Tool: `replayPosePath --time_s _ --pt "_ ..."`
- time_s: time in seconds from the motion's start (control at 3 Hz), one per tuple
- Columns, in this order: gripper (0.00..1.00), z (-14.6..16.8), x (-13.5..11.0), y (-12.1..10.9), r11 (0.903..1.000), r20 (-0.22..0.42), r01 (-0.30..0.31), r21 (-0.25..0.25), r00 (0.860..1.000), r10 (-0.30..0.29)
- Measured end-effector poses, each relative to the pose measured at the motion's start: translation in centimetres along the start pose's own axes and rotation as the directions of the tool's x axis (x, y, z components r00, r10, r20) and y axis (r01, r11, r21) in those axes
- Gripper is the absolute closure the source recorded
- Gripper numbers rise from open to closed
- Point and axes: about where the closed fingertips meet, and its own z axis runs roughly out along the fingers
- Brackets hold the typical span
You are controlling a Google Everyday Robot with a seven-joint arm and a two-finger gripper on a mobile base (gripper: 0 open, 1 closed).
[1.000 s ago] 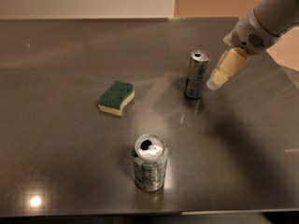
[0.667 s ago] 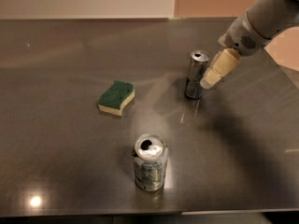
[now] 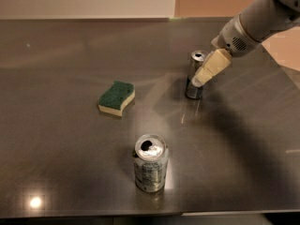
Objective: Move redbull can near 7up can
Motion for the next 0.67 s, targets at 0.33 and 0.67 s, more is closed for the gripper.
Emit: replayPosePath --time_s 0.33,0.67 --pt "0.18 0.5 -0.32 0.09 0.9997 0.015 -0.019 -0.016 1.0 0.019" --pt "0.49 0.39 -0.44 0.68 0.9989 0.024 -0.028 -0.037 0.999 0.029"
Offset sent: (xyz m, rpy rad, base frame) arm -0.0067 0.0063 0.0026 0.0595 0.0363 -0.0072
